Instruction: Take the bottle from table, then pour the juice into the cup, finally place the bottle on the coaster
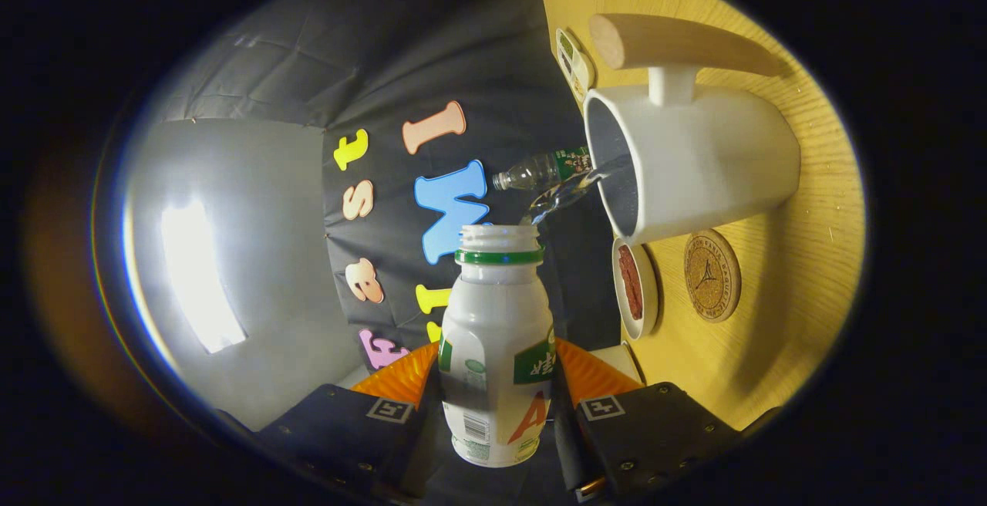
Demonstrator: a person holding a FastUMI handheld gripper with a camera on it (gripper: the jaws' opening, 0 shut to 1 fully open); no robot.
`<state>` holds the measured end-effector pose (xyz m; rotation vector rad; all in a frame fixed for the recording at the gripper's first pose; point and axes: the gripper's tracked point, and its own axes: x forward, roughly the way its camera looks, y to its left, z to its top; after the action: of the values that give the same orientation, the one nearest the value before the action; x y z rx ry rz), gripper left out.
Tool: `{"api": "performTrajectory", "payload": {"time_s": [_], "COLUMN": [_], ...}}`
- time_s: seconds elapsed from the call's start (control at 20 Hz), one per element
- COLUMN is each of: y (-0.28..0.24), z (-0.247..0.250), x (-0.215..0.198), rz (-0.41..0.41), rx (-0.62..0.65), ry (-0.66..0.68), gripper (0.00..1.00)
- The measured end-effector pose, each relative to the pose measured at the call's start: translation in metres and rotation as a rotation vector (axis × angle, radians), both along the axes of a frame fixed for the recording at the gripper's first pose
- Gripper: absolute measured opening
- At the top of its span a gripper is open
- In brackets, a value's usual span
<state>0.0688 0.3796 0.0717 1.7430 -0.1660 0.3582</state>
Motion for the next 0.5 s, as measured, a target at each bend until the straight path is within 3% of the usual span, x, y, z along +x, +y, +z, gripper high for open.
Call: {"api": "performTrajectory", "payload": {"time_s": [0.5], "y": [-0.0030], "z": [0.0057], "x": [-0.0001], "rz": [-0.009], "rx": [0.037], "ry": [-0.016], "gripper": [0.64]}}
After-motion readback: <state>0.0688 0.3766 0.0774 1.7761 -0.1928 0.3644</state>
